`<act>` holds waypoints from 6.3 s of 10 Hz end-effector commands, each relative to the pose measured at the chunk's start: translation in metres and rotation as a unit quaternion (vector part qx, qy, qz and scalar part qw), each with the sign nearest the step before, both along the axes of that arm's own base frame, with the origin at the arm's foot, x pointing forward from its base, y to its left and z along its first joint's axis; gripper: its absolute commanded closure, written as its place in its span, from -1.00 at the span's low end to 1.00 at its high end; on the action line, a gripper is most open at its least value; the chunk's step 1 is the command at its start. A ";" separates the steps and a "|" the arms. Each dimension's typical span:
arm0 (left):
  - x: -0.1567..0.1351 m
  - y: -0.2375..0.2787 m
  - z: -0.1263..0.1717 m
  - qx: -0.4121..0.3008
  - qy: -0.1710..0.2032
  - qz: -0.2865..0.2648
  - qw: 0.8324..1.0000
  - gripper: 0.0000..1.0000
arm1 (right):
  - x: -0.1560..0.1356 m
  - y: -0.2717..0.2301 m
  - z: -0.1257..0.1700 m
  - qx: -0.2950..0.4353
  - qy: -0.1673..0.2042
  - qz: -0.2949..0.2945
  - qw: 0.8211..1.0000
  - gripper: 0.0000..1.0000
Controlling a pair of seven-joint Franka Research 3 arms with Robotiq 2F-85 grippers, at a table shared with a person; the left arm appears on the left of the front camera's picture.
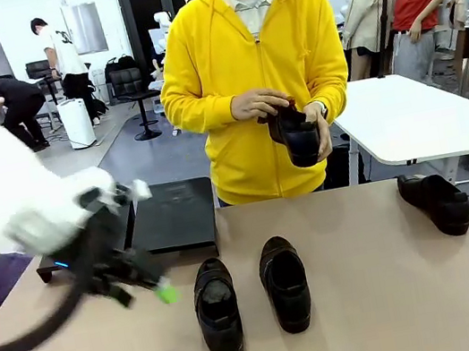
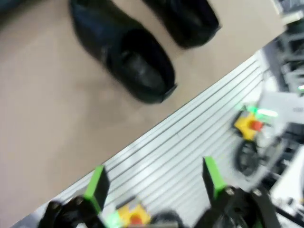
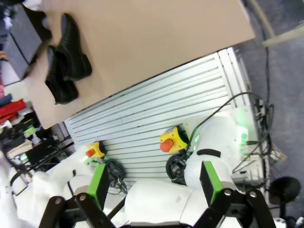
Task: Organize the shoes by placing them on the stand.
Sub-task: Place the Shoe from the middle of the table onto the Shoes Stand.
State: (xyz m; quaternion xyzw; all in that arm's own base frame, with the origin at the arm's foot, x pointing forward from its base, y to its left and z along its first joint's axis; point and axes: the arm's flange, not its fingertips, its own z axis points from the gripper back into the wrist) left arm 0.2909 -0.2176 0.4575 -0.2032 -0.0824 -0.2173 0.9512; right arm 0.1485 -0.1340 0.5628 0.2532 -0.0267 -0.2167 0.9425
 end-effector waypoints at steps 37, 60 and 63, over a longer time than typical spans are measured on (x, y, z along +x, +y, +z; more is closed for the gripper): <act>0.092 -0.121 -0.062 0.165 0.004 0.236 0.958 1.00 | -0.001 -0.001 0.004 0.008 -0.007 0.011 1.000 -1.00; 0.180 0.060 0.094 0.119 -0.115 0.216 0.962 1.00 | -0.001 -0.001 0.004 0.008 -0.007 0.011 1.000 -1.00; 0.254 0.047 0.063 0.098 -0.196 0.224 0.950 1.00 | -0.001 -0.001 0.004 0.008 -0.007 0.011 1.000 -1.00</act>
